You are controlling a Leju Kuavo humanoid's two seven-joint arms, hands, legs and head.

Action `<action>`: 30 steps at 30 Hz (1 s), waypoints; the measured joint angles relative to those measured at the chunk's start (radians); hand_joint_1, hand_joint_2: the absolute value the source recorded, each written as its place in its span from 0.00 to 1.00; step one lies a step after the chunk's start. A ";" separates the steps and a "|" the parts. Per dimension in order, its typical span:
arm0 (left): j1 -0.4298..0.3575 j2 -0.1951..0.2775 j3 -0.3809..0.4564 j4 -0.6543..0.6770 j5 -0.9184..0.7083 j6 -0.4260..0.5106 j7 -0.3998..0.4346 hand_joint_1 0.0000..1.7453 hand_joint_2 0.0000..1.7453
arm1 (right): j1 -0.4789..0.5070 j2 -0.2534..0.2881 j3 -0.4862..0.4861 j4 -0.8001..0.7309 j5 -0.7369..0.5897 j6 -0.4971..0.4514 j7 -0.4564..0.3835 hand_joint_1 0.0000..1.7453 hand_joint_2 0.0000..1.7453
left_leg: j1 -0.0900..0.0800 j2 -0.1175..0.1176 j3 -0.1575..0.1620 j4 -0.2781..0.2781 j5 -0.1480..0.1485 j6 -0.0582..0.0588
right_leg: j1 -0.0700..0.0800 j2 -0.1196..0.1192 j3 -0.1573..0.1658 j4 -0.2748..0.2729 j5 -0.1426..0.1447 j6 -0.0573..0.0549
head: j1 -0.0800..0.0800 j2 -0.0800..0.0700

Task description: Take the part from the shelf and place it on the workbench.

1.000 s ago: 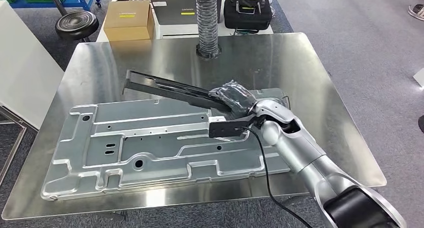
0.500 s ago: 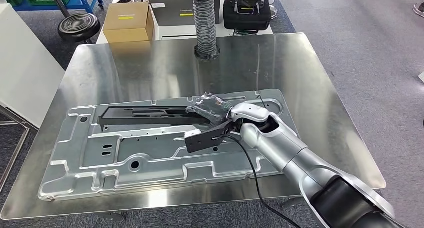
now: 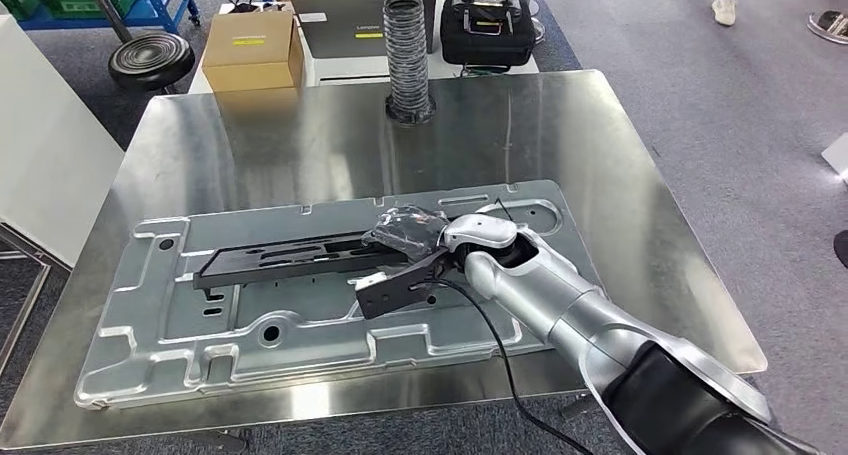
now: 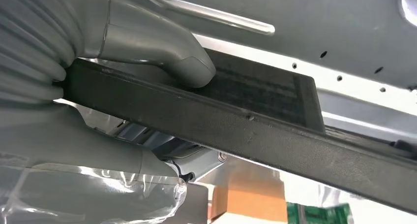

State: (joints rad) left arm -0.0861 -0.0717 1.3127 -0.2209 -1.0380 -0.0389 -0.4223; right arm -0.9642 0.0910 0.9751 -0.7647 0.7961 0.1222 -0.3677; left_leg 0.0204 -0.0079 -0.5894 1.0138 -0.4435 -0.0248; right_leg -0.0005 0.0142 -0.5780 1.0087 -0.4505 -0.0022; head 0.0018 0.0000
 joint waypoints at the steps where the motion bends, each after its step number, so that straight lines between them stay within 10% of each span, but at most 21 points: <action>1: 0.000 0.000 0.000 0.000 0.000 0.000 0.000 0.00 1.00 | -0.001 0.001 0.003 0.004 0.000 0.000 0.000 1.00 1.00 | 0.000 0.001 0.000 0.001 -0.001 0.002 | 0.000 0.001 0.000 -0.001 0.001 0.002 | 0.001 0.000; 2: 0.000 0.000 0.000 0.000 0.000 0.000 0.000 0.00 1.00 | -0.003 0.002 0.008 0.009 0.000 0.000 0.000 1.00 1.00 | -0.001 0.001 0.000 0.001 -0.001 0.005 | -0.001 0.001 0.001 -0.003 0.002 0.005 | 0.001 0.000; 6: 0.000 0.000 -0.001 0.000 -0.004 -0.005 -0.014 0.00 1.00 | -0.008 0.007 0.045 0.057 -0.018 0.013 -0.006 0.00 0.00 | -0.001 0.009 0.001 -0.009 0.012 0.036 | -0.006 -0.004 -0.107 0.238 -0.128 0.030 | 0.007 0.000; 8: 0.000 0.000 -0.001 0.000 -0.005 -0.008 -0.017 0.00 1.00 | 0.004 0.009 0.057 0.071 -0.032 0.015 -0.008 0.00 0.00 | -0.002 0.009 -0.002 -0.008 0.013 0.037 | -0.006 -0.004 -0.124 0.275 -0.125 0.028 | 0.007 0.000; 12: 0.001 -0.002 -0.002 0.000 -0.006 -0.014 -0.021 0.00 0.00 | 0.002 0.012 0.068 0.089 -0.062 0.008 -0.014 0.00 0.00 | -0.007 0.003 -0.007 -0.004 0.015 0.031 | 0.000 -0.005 -0.008 0.038 -0.016 0.006 | 0.007 0.000; 17: 0.003 -0.004 -0.002 0.000 -0.007 -0.007 -0.014 0.00 0.00 | -0.003 0.013 0.068 0.098 -0.097 -0.001 -0.019 0.00 0.00 | -0.009 0.002 -0.016 0.004 0.010 0.004 | -0.001 -0.009 0.008 -0.015 0.002 -0.011 | 0.005 0.000; 21: 0.003 -0.005 -0.003 0.000 -0.009 -0.001 -0.008 0.00 0.00 | -0.008 0.017 0.068 0.098 -0.116 0.000 -0.019 0.00 0.00 | -0.006 0.003 -0.114 0.220 -0.097 -0.012 | -0.004 -0.013 0.013 -0.024 0.007 -0.022 | -0.002 0.000; 23: 0.004 -0.005 -0.003 0.000 -0.009 0.000 -0.007 0.00 0.00 | -0.007 0.017 0.068 0.098 -0.125 0.001 -0.019 0.00 0.00 | -0.006 0.003 -0.144 0.277 -0.101 -0.016 | -0.004 -0.013 0.014 -0.023 0.006 -0.022 | -0.002 0.000; 27: 0.003 -0.004 -0.003 0.000 -0.010 -0.001 -0.006 0.00 0.00 | -0.008 0.015 0.052 0.092 -0.227 0.032 -0.031 0.00 0.00 | -0.004 0.004 -0.035 0.050 0.013 -0.009 | -0.001 -0.011 0.015 -0.010 -0.006 -0.010 | -0.004 0.000; 30: 0.002 -0.004 -0.003 0.000 -0.006 -0.008 -0.009 0.00 0.00 | 0.009 0.005 -0.022 0.061 -0.464 0.074 -0.089 0.00 0.00 | -0.007 0.002 -0.016 0.000 0.016 0.010 | 0.004 -0.011 0.008 -0.005 -0.009 0.003 | -0.004 0.000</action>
State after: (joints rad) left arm -0.0839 -0.0759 1.3093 -0.2206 -1.0444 -0.0467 -0.4311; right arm -0.9549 0.0958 0.9531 -0.7041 0.3321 0.1960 -0.4570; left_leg 0.0131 -0.0059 -0.6051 1.0139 -0.4272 -0.0144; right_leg 0.0030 0.0036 -0.5702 1.0041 -0.4591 0.0009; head -0.0023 0.0000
